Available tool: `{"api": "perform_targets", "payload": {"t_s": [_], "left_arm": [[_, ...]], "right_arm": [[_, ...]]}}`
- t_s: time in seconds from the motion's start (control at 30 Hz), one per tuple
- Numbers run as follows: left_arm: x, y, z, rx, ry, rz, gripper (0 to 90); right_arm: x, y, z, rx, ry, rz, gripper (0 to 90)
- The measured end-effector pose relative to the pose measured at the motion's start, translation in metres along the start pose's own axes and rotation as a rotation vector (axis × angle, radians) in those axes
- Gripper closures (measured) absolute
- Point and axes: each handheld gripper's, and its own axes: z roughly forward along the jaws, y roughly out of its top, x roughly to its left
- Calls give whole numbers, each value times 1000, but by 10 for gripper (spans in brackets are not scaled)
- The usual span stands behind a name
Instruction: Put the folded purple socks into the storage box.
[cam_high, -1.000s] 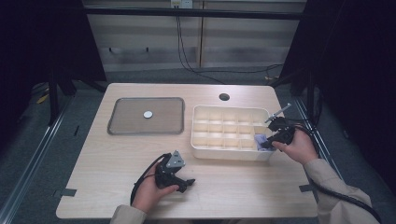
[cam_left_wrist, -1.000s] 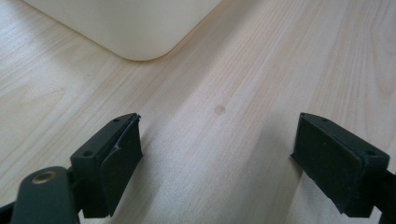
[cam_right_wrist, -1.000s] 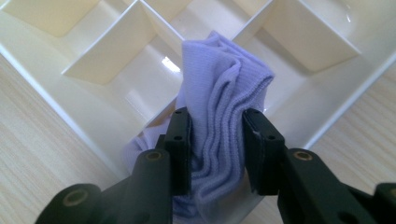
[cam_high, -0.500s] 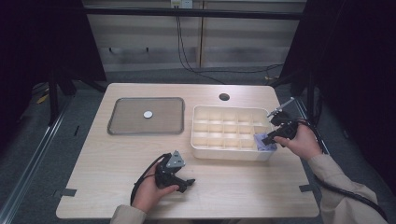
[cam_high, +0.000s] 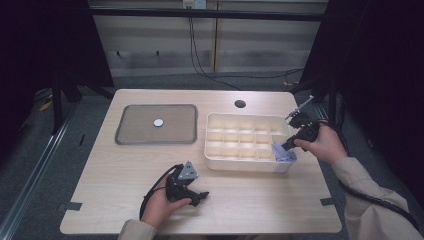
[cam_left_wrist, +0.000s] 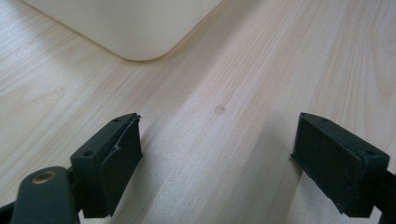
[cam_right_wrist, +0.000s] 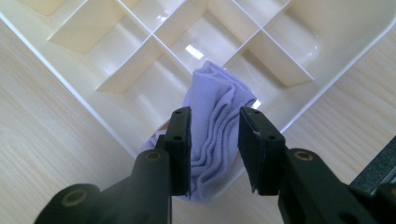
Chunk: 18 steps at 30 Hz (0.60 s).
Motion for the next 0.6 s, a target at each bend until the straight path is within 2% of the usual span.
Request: {"api": "perform_targets", "payload": {"t_s": [0.33, 0.6], "left_arm": [[0, 0, 0, 2, -2, 1, 145], [0, 0, 0, 2, -3, 1, 145]], "right_arm": [[3, 8, -8, 46, -3, -29, 725], [3, 12, -12, 60, 6, -36, 775]]}}
